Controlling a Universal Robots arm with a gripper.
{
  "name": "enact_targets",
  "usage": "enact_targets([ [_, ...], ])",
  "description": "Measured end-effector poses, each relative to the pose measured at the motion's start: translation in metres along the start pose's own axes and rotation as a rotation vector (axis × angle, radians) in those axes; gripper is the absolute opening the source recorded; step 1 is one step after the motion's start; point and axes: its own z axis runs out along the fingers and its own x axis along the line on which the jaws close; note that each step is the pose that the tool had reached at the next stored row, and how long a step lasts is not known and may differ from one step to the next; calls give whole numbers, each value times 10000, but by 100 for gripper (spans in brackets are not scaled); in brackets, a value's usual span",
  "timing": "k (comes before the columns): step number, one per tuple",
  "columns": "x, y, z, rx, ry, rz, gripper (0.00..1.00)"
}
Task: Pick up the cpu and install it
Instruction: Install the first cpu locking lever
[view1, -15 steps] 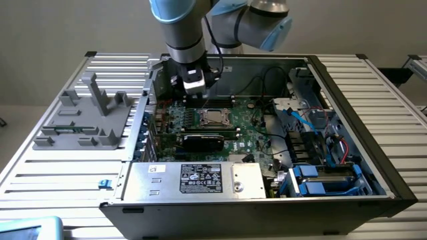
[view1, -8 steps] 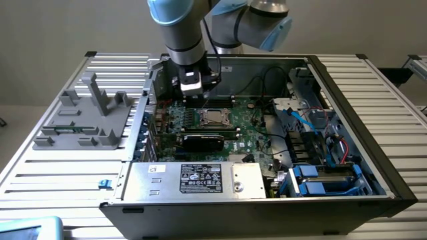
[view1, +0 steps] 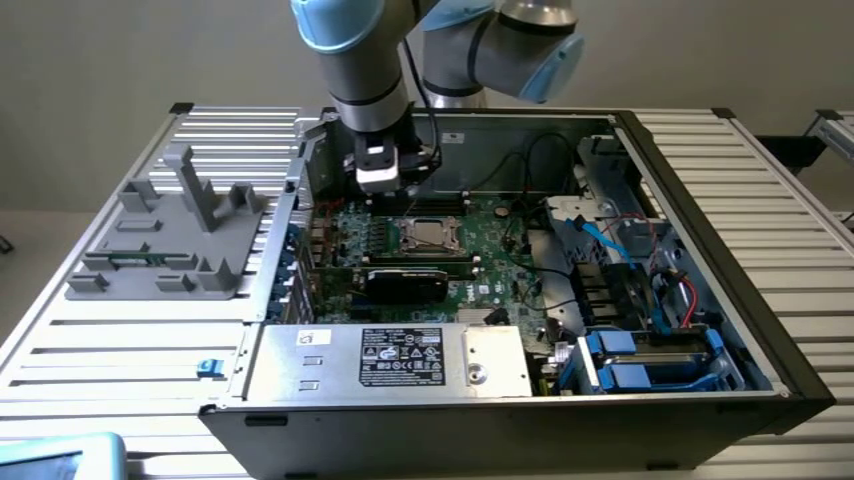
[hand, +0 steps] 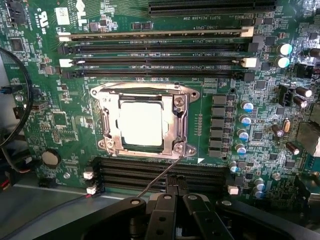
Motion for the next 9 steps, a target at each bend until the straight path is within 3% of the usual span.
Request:
enact_targets([
  [5, -47, 3, 4, -53, 97, 312, 11],
  [9, -57, 6, 12, -119, 215, 700, 11],
])
